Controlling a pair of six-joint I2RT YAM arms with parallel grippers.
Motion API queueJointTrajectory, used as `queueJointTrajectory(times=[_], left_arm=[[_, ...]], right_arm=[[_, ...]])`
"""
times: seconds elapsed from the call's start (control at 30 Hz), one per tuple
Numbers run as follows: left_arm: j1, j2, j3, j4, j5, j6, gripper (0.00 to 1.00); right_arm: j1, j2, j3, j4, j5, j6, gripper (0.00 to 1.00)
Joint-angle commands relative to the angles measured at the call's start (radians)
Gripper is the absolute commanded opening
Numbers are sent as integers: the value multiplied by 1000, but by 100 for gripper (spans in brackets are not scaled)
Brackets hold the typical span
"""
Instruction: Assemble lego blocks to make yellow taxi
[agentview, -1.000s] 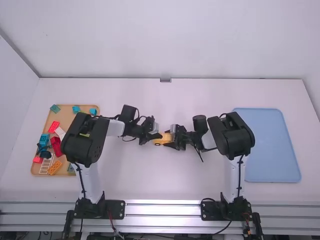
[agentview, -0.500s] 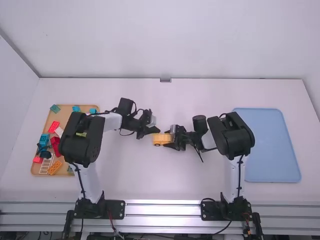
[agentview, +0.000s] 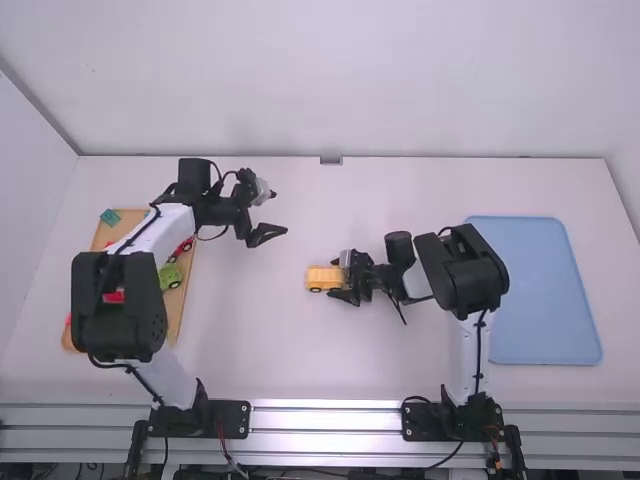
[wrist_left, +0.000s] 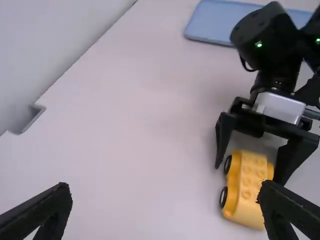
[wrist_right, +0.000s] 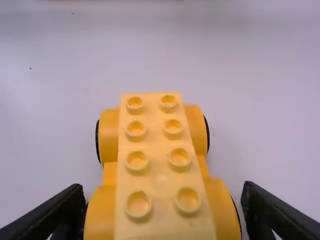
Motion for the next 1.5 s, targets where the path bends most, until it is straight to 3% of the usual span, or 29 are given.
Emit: queueJointTrajectory(times=[0.0,0.07,0.17,0.27,0.4,0.53,0.8,1.0,1.13,1.33,1.47], left_arm=[[23,6,-8,-10,-4,-40,99],[33,6,-13,-8,-5,-39,99],[40,6,-13,-25,-6,-39,99],[50,6,-14,-22,-83,-74,99],[80,6,-14,72,-274,-450,99],[120,5,-14,99,-458,-781,99],[223,-12,-14,38,-588,-1029,99],[372,-56,-14,-169,-735,-1299,99],[492,-80,-14,-316,-764,-1435,99],[756,-97,-15,-583,-765,-1805,99],[879,-95,-39,-632,-755,-1902,99]], right_arm=[[15,11,-4,1,12,-4,82],[27,11,-3,4,31,-3,77],[35,11,2,1,33,-4,77],[35,11,9,-3,34,18,86],[15,10,10,0,31,41,100],[-10,-13,5,-10,42,96,98],[-36,-241,-33,-330,228,-28,99],[-35,-440,-33,-520,402,-40,98],[-35,-512,-33,-526,405,-50,98],[-35,-575,-33,-496,402,-50,98],[-35,-579,-33,-494,393,-50,98]])
